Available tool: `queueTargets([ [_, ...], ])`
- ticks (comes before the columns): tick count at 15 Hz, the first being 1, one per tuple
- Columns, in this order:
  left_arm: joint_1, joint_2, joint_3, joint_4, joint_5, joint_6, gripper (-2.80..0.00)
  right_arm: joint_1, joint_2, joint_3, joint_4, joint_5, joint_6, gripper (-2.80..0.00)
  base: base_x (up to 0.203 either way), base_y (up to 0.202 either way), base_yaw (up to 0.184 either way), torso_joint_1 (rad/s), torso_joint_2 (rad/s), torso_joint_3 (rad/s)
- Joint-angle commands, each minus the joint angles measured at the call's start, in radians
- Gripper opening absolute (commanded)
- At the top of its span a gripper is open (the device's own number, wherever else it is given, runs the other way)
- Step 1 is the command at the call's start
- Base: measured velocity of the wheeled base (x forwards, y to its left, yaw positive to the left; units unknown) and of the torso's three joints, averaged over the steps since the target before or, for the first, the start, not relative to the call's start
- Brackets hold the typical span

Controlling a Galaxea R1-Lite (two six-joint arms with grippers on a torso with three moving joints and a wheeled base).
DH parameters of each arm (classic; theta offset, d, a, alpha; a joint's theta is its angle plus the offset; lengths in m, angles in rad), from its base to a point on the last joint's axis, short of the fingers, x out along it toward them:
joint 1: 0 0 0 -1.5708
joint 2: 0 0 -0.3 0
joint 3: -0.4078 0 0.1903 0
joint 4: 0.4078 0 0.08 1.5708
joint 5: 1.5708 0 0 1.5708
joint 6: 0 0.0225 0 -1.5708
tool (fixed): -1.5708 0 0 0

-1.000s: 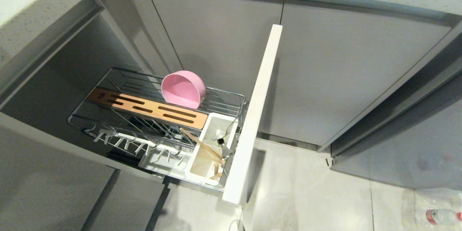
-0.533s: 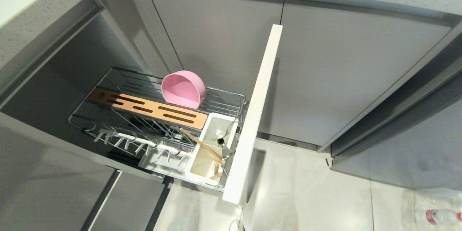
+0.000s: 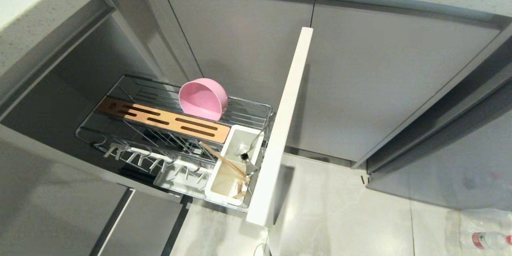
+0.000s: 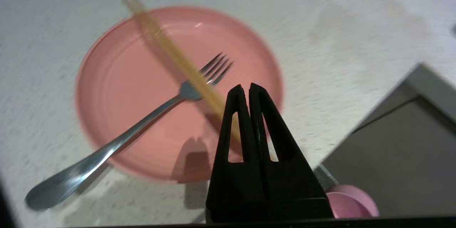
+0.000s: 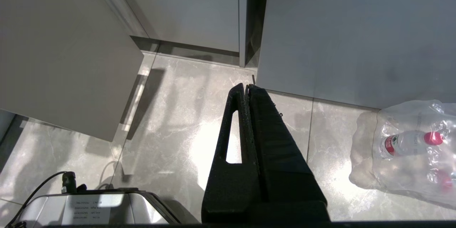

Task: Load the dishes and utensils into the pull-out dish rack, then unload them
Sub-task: Pick up the chopsticks and place it in the cupboard

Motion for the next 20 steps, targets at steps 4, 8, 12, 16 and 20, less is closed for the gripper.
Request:
queueTargets([
  [4, 0.001, 0.049, -0.026, 0.03, 0.054, -0.113, -2.8, 0.0, 0.0, 0.002, 0.001, 0.0, 0.001, -2.8, 0.0, 0.0, 0.0, 0.0, 0.0, 0.0],
  [8, 0.002, 0.069, -0.026, 0.085, 0.097, -0.142, -2.8, 0.0, 0.0, 0.002, 0.0, 0.0, 0.001, -2.8, 0.0, 0.0, 0.0, 0.0, 0.0, 0.0],
  [12, 0.002, 0.098, -0.038, 0.132, 0.105, -0.143, -2.8, 0.0, 0.0, 0.002, 0.0, 0.0, 0.001, -2.8, 0.0, 0.0, 0.0, 0.0, 0.0, 0.0],
  [16, 0.001, 0.106, -0.038, 0.133, 0.103, -0.154, -2.8, 0.0, 0.0, 0.002, 0.001, 0.0, 0.001, -2.8, 0.0, 0.0, 0.0, 0.0, 0.0, 0.0],
  [20, 0.001, 0.111, -0.034, 0.135, 0.103, -0.156, 0.0, 0.0, 0.0, 0.002, 0.0, 0.0, 0.001, -2.8, 0.0, 0.0, 0.0, 0.0, 0.0, 0.0],
])
